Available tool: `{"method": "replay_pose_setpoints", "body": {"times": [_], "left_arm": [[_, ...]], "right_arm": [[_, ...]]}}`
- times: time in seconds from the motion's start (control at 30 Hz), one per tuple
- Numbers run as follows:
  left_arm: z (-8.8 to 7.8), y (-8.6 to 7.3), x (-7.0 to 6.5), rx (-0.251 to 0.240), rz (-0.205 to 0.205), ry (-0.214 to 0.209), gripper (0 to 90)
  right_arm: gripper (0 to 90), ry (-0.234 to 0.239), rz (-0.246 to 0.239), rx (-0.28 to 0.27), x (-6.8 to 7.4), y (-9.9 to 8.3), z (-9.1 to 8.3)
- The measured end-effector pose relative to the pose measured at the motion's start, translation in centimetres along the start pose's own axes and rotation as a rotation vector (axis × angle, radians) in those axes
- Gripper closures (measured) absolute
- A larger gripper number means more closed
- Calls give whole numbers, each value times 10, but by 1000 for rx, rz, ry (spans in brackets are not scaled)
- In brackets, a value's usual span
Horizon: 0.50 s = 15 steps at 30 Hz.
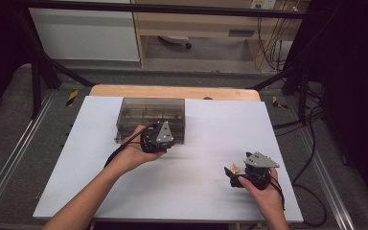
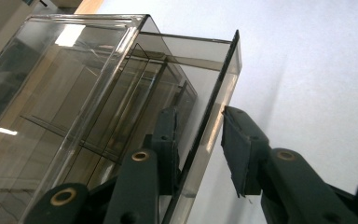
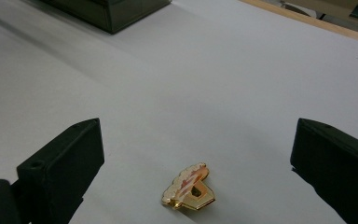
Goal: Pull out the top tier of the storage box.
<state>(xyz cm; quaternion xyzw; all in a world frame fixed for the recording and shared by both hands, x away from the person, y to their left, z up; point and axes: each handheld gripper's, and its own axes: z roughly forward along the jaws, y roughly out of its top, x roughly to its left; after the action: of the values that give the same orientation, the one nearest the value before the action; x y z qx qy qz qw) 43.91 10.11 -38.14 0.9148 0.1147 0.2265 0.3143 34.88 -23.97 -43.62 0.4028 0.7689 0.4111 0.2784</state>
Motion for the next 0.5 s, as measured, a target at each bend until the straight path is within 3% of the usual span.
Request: {"method": "replay_pose_setpoints", "body": {"times": [0.5], "left_arm": [[-6,-3,-5,-1,8,-25,679]], "right_arm": [[34,5,-8,4,1,0,1]]}}
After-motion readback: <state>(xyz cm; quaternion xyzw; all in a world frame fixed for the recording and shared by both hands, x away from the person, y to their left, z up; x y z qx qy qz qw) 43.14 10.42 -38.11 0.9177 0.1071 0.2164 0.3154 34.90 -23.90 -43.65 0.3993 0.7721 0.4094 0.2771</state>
